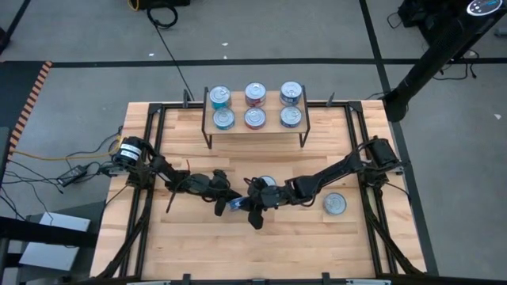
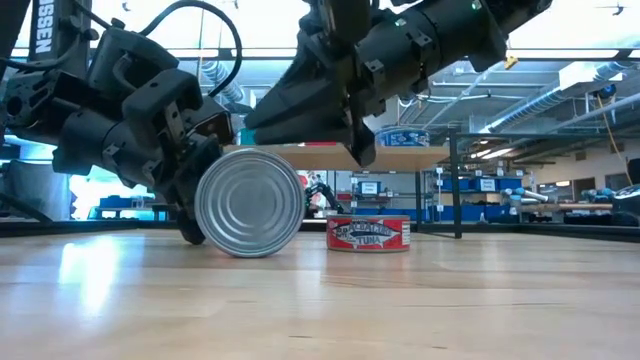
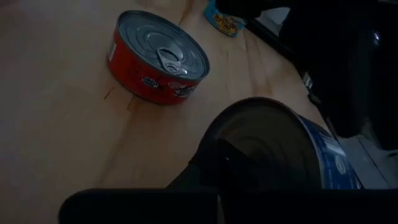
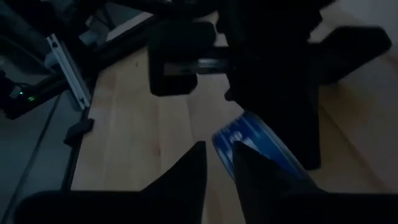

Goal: Stack canned seafood by type on shelf
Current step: Stack the blue tuna can on top of the other blue tuna can on the shelf

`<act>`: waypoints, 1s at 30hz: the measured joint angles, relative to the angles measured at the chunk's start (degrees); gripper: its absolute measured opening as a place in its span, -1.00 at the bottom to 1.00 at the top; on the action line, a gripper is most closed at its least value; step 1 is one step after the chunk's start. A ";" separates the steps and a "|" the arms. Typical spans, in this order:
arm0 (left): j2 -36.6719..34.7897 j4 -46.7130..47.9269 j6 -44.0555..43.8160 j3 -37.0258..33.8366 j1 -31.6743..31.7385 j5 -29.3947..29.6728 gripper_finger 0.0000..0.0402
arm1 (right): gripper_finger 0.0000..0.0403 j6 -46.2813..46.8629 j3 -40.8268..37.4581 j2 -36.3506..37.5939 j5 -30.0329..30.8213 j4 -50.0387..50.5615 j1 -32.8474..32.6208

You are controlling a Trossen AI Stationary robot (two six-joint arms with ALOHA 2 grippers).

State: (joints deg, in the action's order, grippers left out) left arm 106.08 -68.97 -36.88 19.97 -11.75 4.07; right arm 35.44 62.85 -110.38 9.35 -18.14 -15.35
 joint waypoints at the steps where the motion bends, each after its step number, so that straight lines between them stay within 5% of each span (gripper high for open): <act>1: 0.00 -0.16 -0.09 -0.02 0.00 0.13 -1.00 | -0.53 -0.71 0.00 0.40 -0.02 0.04 0.00; 14: -0.08 1.42 1.06 0.02 0.01 1.52 -1.00 | 0.02 -14.74 0.04 5.92 1.54 13.03 0.07; 30: -0.13 3.52 2.42 0.00 0.04 2.51 -1.00 | 0.36 -23.56 7.50 3.79 0.80 20.79 2.56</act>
State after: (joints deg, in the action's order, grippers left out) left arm 105.95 -65.46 -34.46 19.97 -11.71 6.57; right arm 11.88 70.35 -106.60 10.15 2.65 -12.80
